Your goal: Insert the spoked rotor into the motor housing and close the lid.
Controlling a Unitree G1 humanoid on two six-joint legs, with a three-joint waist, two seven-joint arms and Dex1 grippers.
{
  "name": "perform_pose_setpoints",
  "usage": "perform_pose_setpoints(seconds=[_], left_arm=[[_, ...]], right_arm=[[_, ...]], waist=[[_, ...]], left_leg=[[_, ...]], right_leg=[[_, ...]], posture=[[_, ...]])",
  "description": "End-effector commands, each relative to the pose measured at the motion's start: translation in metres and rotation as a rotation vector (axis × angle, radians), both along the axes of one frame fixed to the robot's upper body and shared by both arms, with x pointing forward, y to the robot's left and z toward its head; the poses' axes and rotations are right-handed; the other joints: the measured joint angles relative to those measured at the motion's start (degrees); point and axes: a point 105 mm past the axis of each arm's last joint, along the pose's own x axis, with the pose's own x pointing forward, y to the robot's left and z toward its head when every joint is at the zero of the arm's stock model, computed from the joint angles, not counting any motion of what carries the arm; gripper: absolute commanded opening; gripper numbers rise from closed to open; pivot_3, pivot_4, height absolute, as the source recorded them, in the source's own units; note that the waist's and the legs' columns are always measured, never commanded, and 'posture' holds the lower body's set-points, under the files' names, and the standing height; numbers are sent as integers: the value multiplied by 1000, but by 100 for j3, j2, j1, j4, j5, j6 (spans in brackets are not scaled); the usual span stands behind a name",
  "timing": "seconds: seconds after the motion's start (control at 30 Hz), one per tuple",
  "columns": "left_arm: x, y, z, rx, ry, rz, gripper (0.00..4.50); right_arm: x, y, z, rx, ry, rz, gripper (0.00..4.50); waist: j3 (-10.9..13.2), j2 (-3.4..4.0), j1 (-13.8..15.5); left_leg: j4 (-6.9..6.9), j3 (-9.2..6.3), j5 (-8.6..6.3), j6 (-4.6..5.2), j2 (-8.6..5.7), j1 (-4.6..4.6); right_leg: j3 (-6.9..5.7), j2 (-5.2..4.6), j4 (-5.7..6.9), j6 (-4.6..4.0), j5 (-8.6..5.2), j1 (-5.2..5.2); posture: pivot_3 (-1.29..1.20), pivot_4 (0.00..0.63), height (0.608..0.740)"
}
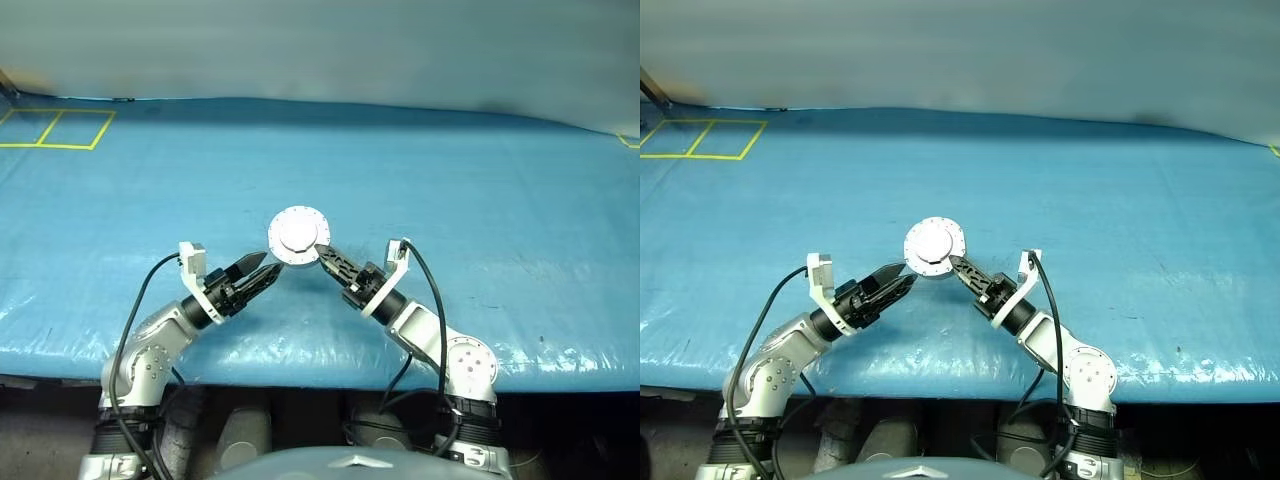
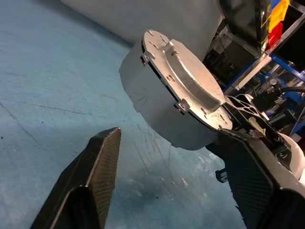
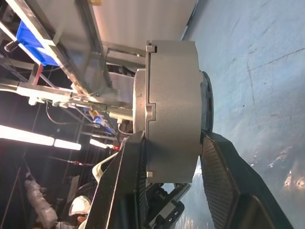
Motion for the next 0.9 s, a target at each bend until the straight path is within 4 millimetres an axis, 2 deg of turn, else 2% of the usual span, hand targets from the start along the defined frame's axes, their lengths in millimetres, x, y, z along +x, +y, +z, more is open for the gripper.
perform_pose_setpoints(seconds=[0.03,0.3,0.47,0.77,0.9], left_arm=[[3,-3,24,-82,-61,12,4461],[9,-18,19,-198,14,3,4461],[10,-34,22,-298,49,-43,4461],[8,-31,13,-418,204,-23,4461],[11,-15,4,-392,228,52,4461]], right_arm=[[-6,7,28,56,-115,55,1305],[-5,3,27,41,-110,42,1305],[-5,4,25,28,-103,40,1305],[-6,3,22,11,-92,30,1305],[-5,3,22,2,-92,31,1305]], waist=[[0,0,3],[0,0,7],[1,-2,-8],[3,-4,-1],[3,-3,-1]], left_leg=[[1,-1,0,0,0,0],[12,-1,0,0,-1,-4],[38,-4,-1,1,-1,-14],[72,-5,-5,8,0,-22],[79,-5,-5,8,0,-22]], right_leg=[[0,0,1,0,0,0],[-1,1,4,0,0,1],[-3,2,11,2,1,2],[-3,3,17,7,4,7],[-3,4,18,9,5,8]], posture=[[0,150,740],[0,150,740],[0,150,740],[0,150,740],[0,150,740]])
